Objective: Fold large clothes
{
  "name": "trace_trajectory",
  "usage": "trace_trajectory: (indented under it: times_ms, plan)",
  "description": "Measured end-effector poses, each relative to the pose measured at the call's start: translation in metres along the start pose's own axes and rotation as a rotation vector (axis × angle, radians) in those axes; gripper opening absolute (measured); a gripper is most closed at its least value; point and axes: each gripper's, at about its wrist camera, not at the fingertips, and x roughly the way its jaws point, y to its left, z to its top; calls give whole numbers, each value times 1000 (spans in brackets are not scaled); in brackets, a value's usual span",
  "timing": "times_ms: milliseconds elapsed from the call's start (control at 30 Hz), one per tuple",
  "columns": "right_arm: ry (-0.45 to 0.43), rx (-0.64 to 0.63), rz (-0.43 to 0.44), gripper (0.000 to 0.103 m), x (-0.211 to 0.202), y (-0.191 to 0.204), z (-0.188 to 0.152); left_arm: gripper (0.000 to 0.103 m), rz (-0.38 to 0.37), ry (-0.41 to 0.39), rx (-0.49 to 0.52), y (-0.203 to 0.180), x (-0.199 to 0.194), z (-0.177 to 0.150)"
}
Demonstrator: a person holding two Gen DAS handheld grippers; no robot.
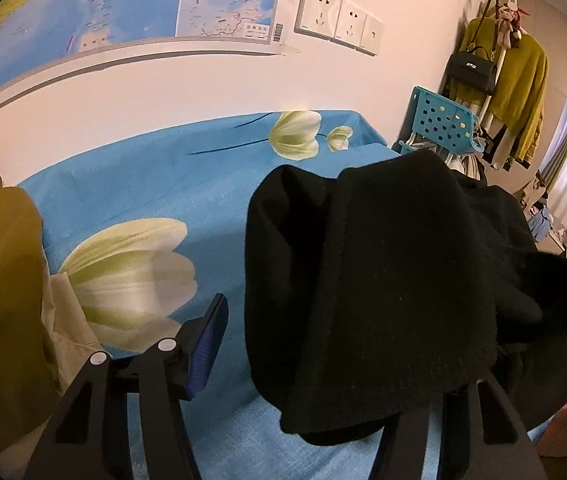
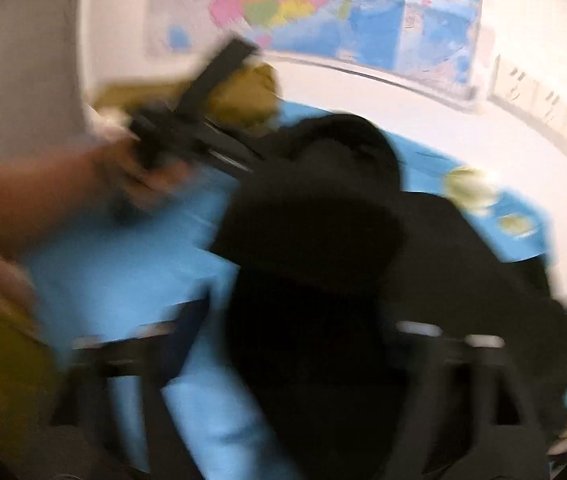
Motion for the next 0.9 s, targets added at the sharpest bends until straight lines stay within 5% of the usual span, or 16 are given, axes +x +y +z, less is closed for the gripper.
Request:
trace_trajectory:
  times_ms: [67,133,267,367,400,500,600,733,767,833,900]
  plan:
    - [-86,60,-7,10,-27,-28,9,55,-2,-12,0,0,-5,1]
    - [-141,77,-70,9,-52,-50,21,57,-27,-32,-1,-2,-12,3]
    - [-185,79,-176,9,-80,-89,42,77,-83,-74,15,-16,-23,12]
    - [-177,134,-152,9,-76,-118,43,82,-106,-63,66,-35,-16,18]
    - [-170,145,-149,9,-74,-124,41,81,-86,-45,83,-41,-9,18]
    - [-149,196,-115,10,-63,-140,27,56,-71,10,95,-46,6,16]
    - [-110,283,-19,22,-47,-146,5,43,-64,26,71,-38,11,16]
    - [-102,334,72,70,-35,-130,-22,43,-80,21,32,-30,9,21]
    - [-114,349,83,75,-35,-127,-25,45,-75,17,27,-30,8,23]
    - [-122,381,122,74,-31,-122,-35,63,-89,9,-2,-28,7,26]
    - [-122,392,102,60,-27,-122,-42,63,-116,-16,-15,-26,3,28]
